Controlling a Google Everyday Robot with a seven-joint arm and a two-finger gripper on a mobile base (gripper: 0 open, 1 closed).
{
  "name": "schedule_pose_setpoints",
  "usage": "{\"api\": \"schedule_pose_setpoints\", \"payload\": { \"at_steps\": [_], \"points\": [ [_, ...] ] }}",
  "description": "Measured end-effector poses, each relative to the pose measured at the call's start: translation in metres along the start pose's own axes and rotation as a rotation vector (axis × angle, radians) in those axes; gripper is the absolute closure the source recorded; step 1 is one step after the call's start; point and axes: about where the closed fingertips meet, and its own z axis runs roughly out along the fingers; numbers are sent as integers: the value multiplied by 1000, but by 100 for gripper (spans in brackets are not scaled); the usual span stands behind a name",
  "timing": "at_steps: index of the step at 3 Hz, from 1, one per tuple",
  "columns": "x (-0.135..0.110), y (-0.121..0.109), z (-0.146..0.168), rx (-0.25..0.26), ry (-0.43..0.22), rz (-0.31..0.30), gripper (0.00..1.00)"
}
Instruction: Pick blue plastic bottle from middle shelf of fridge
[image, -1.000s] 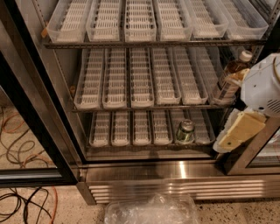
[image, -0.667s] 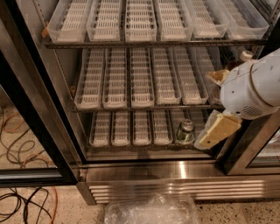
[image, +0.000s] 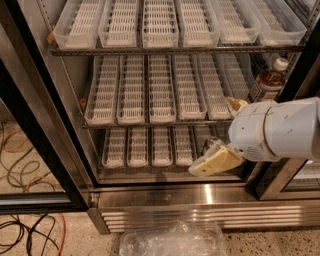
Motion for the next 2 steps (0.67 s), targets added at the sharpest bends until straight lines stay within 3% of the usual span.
{"api": "schedule_pose_setpoints", "payload": {
  "at_steps": [1, 2],
  "points": [
    [-3, -11, 2, 62, -30, 32, 0],
    [-3, -11, 2, 62, -29, 30, 0]
  ]
}}
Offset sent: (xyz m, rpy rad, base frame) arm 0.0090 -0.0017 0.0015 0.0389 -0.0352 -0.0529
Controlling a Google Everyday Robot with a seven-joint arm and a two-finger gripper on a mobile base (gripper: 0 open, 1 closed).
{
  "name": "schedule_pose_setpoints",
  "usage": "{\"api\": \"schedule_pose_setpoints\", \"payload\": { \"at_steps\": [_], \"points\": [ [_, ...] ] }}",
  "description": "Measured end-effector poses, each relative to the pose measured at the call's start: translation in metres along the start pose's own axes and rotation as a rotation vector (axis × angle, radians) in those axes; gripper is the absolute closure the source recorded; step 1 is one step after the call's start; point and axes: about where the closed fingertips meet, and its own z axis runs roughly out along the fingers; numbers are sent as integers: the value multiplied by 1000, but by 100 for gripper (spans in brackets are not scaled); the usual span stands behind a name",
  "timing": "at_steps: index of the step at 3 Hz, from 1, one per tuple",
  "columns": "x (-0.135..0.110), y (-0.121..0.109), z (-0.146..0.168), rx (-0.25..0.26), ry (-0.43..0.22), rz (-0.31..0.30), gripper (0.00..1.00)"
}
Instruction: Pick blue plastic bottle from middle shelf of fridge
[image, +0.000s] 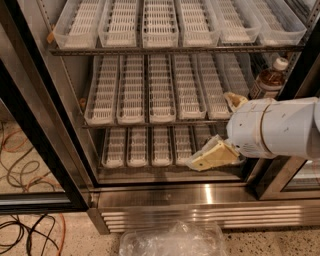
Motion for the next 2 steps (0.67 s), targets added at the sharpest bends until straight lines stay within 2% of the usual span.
{"api": "schedule_pose_setpoints", "payload": {
  "at_steps": [1, 2],
  "points": [
    [0, 13, 9, 15, -18, 57, 0],
    [-10, 38, 24, 65, -54, 183, 0]
  ]
}}
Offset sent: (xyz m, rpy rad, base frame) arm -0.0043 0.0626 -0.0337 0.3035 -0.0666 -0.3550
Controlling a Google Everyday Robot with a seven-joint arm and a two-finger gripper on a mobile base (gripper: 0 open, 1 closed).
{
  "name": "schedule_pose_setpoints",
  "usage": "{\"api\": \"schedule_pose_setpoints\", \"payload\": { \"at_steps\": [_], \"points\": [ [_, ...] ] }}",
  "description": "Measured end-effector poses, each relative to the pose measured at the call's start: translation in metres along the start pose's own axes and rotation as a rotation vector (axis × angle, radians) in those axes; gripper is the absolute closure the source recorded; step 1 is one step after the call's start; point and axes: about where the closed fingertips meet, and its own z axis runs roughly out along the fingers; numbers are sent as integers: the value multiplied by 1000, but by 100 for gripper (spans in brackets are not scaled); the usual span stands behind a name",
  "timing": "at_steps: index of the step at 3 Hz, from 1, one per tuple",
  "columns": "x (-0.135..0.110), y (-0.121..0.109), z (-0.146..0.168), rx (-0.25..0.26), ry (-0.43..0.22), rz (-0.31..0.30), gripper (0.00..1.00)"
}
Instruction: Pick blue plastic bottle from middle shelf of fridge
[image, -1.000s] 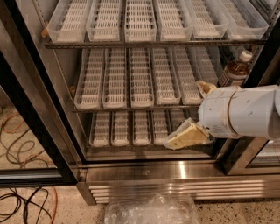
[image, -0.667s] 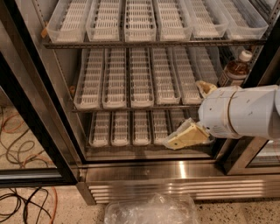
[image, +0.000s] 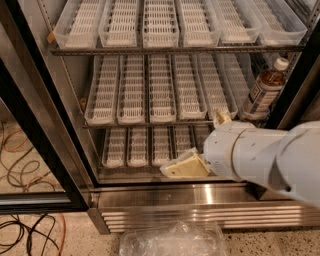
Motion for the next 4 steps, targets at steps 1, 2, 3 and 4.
{"api": "schedule_pose_setpoints", "payload": {
  "at_steps": [1, 2, 3, 4],
  "points": [
    [2, 26, 22, 49, -39, 129, 0],
    [14, 25, 47, 116, -95, 281, 0],
    [14, -29, 51, 245, -208, 440, 0],
    [36, -42, 52, 298, -224, 521, 0]
  ]
}}
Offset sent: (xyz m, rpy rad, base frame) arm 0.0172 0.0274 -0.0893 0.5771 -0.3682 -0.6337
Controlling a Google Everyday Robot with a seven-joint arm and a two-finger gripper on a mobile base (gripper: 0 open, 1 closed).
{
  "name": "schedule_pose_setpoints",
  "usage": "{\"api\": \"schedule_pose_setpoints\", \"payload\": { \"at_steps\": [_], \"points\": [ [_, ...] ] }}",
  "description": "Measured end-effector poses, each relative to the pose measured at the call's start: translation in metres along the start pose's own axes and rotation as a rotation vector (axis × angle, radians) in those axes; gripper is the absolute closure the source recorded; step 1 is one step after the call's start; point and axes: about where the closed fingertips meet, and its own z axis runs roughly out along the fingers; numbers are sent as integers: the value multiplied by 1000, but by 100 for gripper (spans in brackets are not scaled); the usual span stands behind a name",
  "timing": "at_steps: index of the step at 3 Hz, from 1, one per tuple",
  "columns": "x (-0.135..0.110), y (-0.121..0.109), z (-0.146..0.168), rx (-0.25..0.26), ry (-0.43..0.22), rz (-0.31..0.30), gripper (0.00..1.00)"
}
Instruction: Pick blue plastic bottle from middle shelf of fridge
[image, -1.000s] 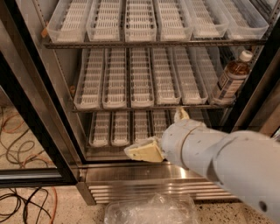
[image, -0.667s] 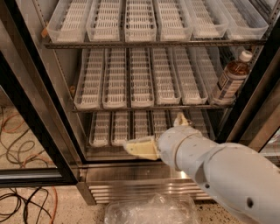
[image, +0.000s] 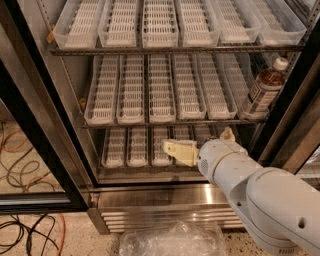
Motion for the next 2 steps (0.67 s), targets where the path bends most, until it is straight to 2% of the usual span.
{"api": "schedule_pose_setpoints", "payload": {
  "at_steps": [1, 2],
  "points": [
    [0, 0, 0, 0, 0, 0, 0],
    [4, 0, 2, 28, -25, 14, 0]
  ]
}}
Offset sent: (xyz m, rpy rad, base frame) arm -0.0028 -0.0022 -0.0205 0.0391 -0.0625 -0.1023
